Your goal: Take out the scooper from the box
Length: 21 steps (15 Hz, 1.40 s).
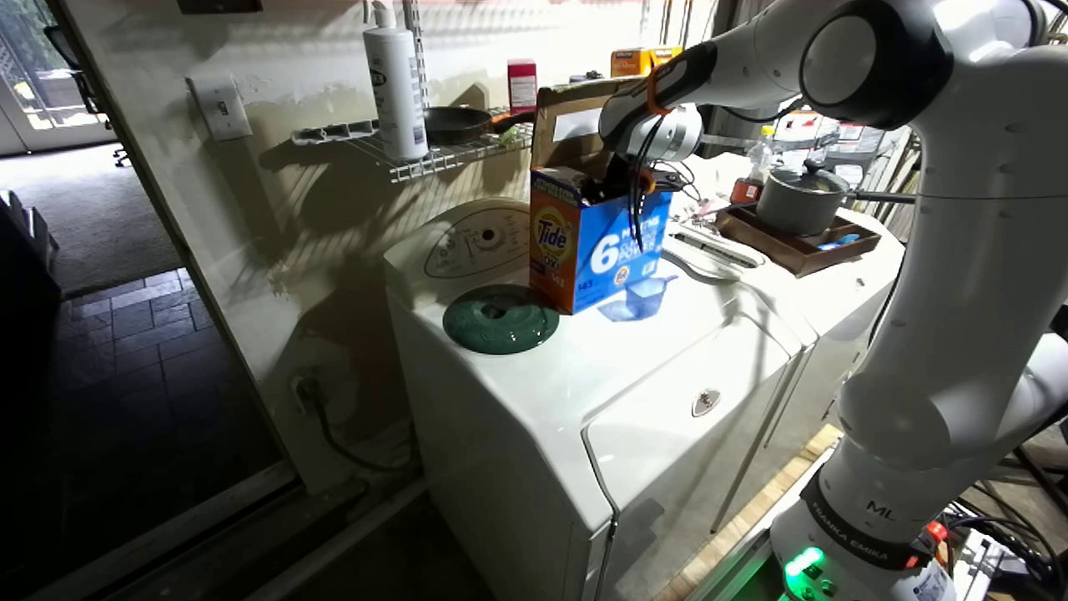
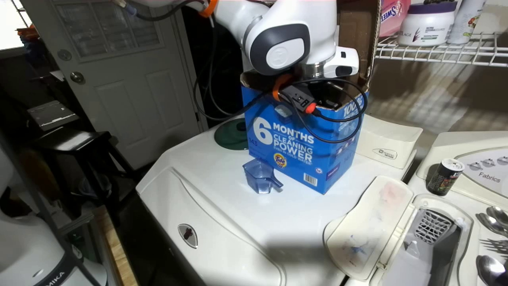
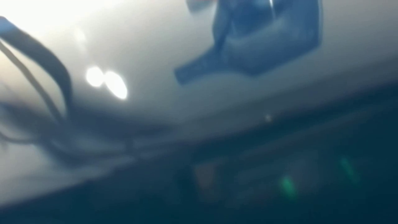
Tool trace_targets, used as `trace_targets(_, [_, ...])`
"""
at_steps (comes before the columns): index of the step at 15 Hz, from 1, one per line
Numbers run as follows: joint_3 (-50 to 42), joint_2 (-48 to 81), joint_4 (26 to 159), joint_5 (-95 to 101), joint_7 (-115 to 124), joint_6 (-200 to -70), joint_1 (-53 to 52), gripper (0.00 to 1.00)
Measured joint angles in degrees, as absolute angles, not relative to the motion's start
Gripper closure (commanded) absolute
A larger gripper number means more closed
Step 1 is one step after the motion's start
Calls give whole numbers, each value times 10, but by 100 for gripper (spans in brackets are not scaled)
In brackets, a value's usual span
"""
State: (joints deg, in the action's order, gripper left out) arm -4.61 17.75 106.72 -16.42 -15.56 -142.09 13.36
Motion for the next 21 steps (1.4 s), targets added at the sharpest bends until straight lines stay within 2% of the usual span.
trace_targets(1, [-46, 178, 1067, -164, -156, -1421, 134, 26])
trace_targets(11, [-46, 178, 1067, -164, -156, -1420, 134, 96])
trace_targets(13, [-46, 178, 1067, -164, -156, -1420, 134, 100])
trace_targets(21, [-46, 178, 1067, -164, -156, -1419, 134, 98])
